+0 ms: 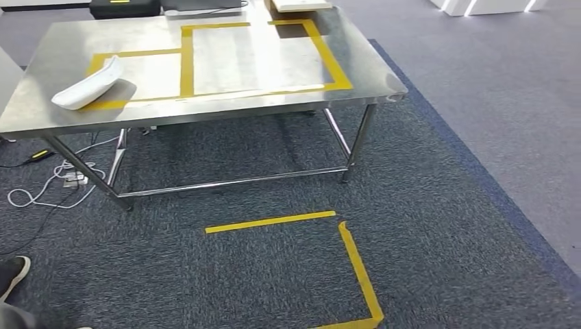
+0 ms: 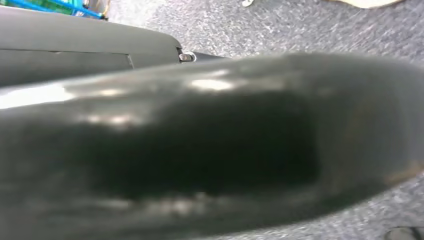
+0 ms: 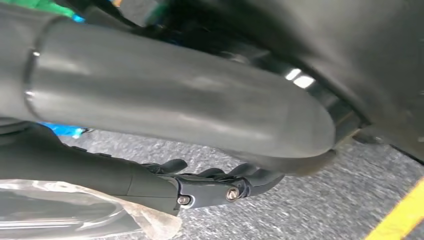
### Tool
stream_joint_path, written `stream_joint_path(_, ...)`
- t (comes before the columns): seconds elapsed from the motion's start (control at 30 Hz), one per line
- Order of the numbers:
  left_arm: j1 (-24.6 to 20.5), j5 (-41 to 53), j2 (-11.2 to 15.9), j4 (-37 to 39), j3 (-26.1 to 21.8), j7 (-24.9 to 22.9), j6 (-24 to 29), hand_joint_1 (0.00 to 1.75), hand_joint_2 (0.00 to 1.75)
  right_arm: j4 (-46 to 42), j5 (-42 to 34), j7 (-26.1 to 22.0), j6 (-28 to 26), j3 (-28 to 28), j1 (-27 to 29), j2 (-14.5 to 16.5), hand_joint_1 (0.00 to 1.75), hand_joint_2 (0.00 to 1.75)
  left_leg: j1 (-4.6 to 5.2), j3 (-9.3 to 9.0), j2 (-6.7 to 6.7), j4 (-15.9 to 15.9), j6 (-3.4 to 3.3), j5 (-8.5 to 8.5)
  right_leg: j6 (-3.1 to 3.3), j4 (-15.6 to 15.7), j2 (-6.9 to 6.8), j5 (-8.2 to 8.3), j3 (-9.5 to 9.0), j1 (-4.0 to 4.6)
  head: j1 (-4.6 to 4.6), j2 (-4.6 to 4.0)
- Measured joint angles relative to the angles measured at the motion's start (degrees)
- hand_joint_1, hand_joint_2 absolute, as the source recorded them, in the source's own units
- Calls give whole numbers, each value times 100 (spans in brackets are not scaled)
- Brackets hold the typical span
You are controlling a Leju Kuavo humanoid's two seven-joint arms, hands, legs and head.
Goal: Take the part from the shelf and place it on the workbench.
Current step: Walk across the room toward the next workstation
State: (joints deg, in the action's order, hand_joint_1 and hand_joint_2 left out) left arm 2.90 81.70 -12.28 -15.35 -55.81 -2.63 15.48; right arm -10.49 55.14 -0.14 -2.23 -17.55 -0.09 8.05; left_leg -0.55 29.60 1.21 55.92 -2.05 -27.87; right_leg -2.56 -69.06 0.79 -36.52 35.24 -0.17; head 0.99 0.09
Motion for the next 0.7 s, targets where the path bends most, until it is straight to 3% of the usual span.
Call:
stream_joint_path(0.03, 4, -25, -1, 1, -34, 18, -1, 0, 0, 0, 2, -22, -8, 0, -2, 0, 0, 0, 3, 8, 78, 3, 1, 1, -17, -255, -26, -51, 112, -3, -1, 0)
stream_joint_path(0.07, 1, -59, 0, 1, -72, 55, 13, 0, 0, 0, 5, -51, -16, 0, -2, 0, 0, 0, 4, 10, 153, 8, 2, 2, -27, -302, -51, 8, 120, -4, 2, 0)
stream_joint_path(0.13, -19, -126, 0, 1, -145, 153, 52, 0, 0, 0, 27, -109, -32, 0, 1, -1, 0, 0, 3, 4, 276, 28, 13, -4, -27, 272, -158, 384, -195, -8, 3, 0)
stream_joint_path(0.2, -44, -151, -2, 1, -201, 213, 82, 0, 0, 0, 53, -133, -40, 0, -8, 2, 0, 0, 32, 3, 370, 67, 55, -21, 10, 1031, -412, 641, -579, 16, 7, 0)
stream_joint_path(0.27, -58, -145, 3, 1, -243, 256, 108, 0, 0, 0, 71, -149, -44, 0, -17, 5, 0, 0, 67, 8, 470, 96, 111, -26, 91, 1300, -512, 672, -658, 43, 3, 0)
stream_joint_path(0.33, -79, -120, 14, 1, -275, 330, 161, 0, 0, 2, 92, -157, -46, 0, -4, 6, 0, 0, 67, 3, 556, 109, 161, -36, 182, 1301, -387, 706, -606, 34, 2, 0)
stream_joint_path(0.4, -104, -85, 28, 1, -294, 408, 224, 0, 0, 5, 103, -147, -47, 0, 3, 6, 0, 0, 43, 62, 386, 298, 225, -218, 260, 1310, -277, 750, -610, 13, -10, 0)
stream_joint_path(0.47, -113, -45, 41, 1, -307, 455, 252, 0, 0, 7, 103, -137, -49, 0, -11, 7, 0, 0, 19, 308, 88, 941, 272, -627, 320, 1308, -150, 797, -590, 7, -29, 0)
stream_joint_path(0.53, -111, -9, 51, 6, -309, 485, 254, 0, 0, 7, 105, -138, -53, 0, -15, 8, 0, 0, 16, 600, -36, 1669, 276, -920, 346, 1295, 10, 822, -555, 22, -30, 0)
stream_joint_path(0.57, -111, 10, 54, 9, -310, 493, 252, 0, 0, 8, 107, -136, -55, 0, -6, 8, 0, 0, 17, 651, -59, 1793, 263, -899, 349, 1287, 96, 827, -549, 32, -30, 0)
stream_joint_path(0.6, -114, 28, 56, 12, -310, 497, 250, 0, 0, 8, 105, -133, -57, 0, 3, 8, 0, 0, 20, 606, -82, 1682, 238, -757, 349, 1278, 182, 828, -549, 43, -30, 0)
stream_joint_path(0.63, -116, 44, 58, 14, -310, 497, 247, 0, 0, 9, 101, -128, -61, 0, 8, 9, 0, 0, 24, 472, -136, 1357, 201, -525, 348, 1270, 269, 828, -555, 54, -29, 0)
stream_joint_path(0.7, -118, 63, 65, 18, -310, 496, 239, 0, 0, 10, 94, -124, -67, 0, 4, 20, 0, 0, 26, 171, -427, 593, 99, -123, 336, 1253, 434, 830, -540, 62, -20, 0)
